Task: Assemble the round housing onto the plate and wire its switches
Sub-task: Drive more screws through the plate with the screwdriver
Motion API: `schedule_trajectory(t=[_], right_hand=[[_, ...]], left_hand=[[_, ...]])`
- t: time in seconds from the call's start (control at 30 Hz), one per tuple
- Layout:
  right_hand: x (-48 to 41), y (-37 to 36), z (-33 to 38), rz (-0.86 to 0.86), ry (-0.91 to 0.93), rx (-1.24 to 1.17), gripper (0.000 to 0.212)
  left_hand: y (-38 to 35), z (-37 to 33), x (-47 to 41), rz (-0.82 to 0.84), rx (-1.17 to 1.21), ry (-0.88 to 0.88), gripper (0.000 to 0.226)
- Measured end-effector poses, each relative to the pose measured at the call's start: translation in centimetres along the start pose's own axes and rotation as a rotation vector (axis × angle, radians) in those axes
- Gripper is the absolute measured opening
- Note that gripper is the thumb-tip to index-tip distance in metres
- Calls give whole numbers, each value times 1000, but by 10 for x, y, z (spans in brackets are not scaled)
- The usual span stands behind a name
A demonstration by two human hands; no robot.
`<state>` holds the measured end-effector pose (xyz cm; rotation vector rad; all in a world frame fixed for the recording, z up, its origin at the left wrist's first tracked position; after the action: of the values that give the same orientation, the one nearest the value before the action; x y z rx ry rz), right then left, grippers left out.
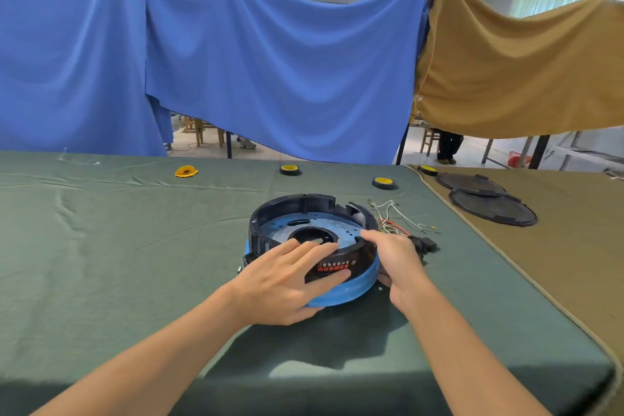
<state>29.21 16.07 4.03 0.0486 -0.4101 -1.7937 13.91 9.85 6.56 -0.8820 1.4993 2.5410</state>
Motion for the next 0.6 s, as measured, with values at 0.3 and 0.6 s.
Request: schedule_trajectory(t=[0.3, 0.6], right_hand=[[-7, -2, 4, -123, 43, 201, 20], [-5, -7, 24, -280, 145, 589, 39]], left_hand=[[4, -1, 8, -63, 50, -25, 33], [30, 33, 32, -227, 180, 183, 44]])
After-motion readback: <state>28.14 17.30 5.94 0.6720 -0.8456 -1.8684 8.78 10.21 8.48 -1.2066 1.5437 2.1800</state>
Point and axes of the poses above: each hand's wrist, its own x-axis away from the middle knuckle, its own y-axis out of the back of the hand, z = x × y, the point moved 9 cm from there along -x, towards the middle knuckle, and after that the axes turned 14 degrees about x, right-handed, at the moved point
